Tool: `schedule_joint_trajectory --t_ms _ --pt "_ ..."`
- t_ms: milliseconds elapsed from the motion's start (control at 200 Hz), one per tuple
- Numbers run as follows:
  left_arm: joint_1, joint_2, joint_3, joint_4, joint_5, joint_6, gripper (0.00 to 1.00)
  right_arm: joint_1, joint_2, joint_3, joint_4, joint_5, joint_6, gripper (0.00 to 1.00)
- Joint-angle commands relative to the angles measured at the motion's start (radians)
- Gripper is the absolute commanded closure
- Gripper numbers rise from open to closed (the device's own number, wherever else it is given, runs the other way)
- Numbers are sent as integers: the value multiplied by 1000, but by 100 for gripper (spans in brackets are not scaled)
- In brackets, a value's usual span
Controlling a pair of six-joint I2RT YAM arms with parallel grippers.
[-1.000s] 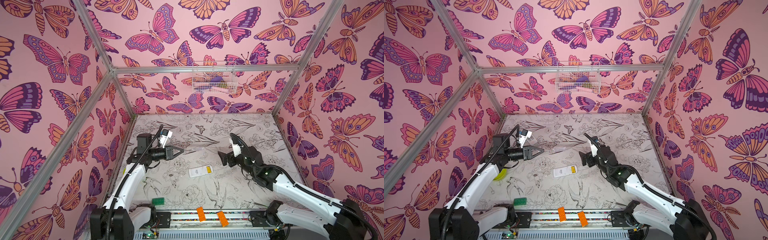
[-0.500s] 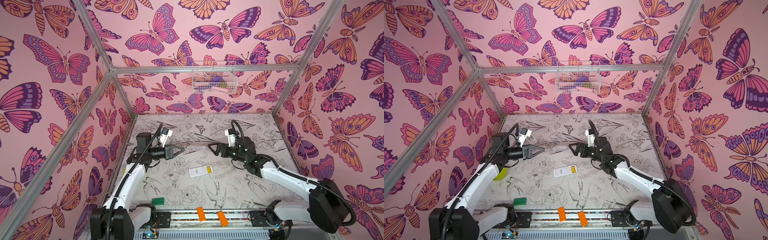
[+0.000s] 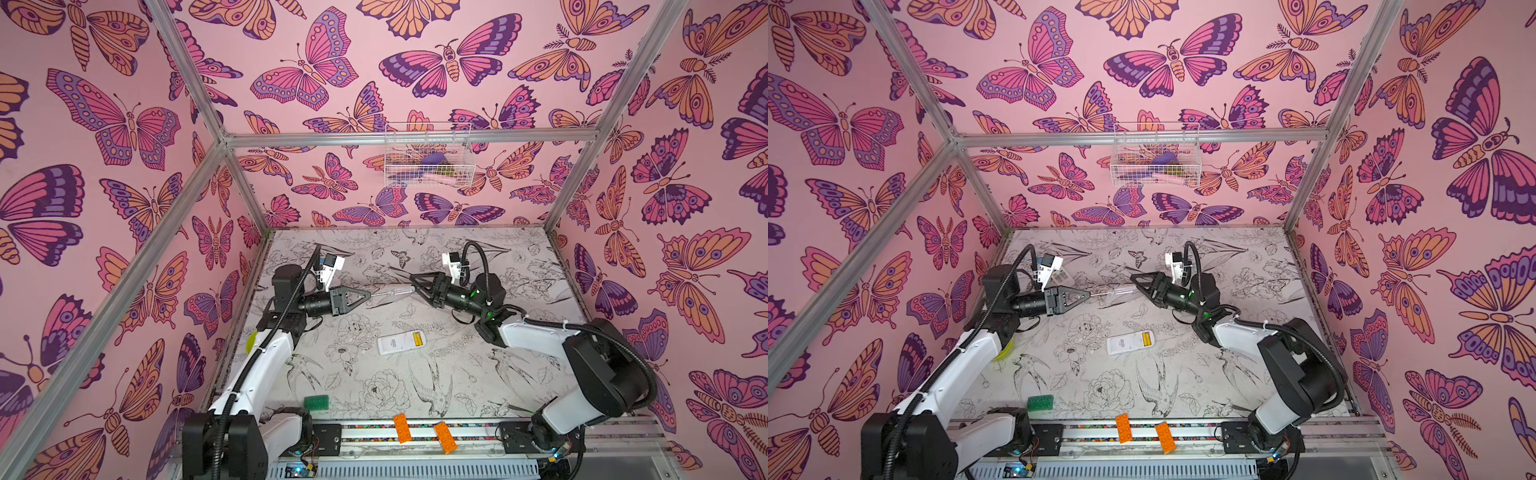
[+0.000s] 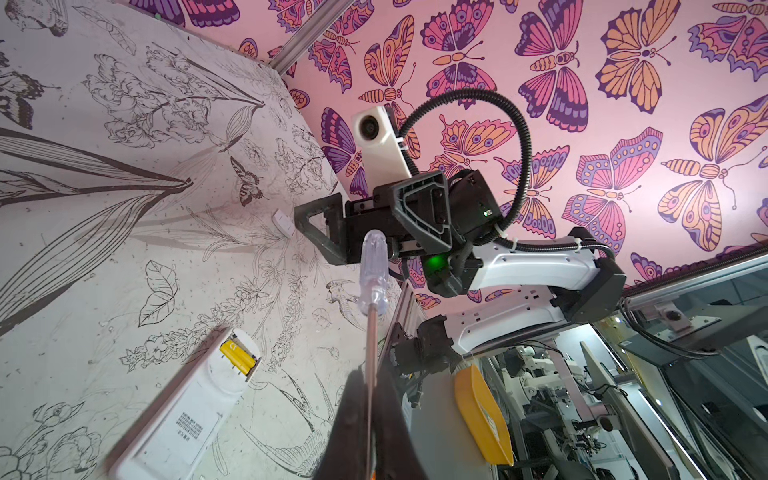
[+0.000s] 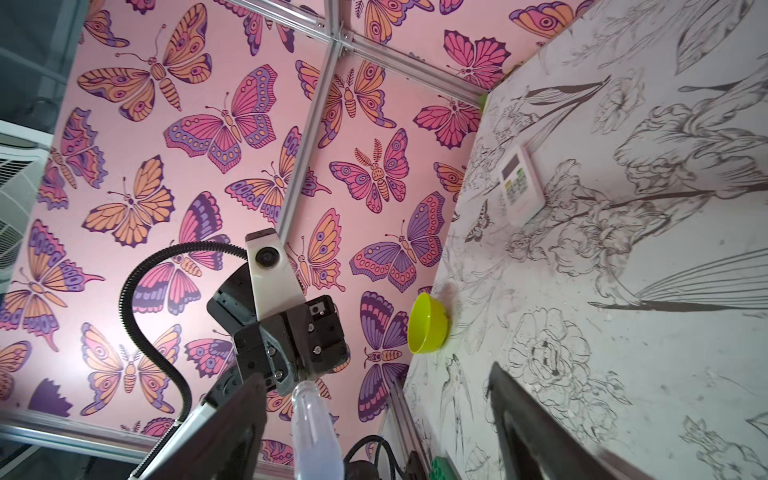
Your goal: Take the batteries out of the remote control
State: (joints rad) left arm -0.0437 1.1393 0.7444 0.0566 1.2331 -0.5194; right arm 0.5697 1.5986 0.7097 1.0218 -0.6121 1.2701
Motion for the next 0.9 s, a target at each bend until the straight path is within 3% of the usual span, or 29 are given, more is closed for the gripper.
schedule_joint_trajectory --t_ms 0,195,396,892 --pt "-8 7 -27 81 21 -33 100 24 39 34 175 -58 85 18" --pt "-19 17 -29 86 22 -30 100 67 74 92 189 -120 61 25" --pt "-23 16 -34 88 14 -37 100 83 116 109 208 -129 70 38" --pt "-31 22 -32 88 17 -44 100 131 175 172 203 -168 68 57"
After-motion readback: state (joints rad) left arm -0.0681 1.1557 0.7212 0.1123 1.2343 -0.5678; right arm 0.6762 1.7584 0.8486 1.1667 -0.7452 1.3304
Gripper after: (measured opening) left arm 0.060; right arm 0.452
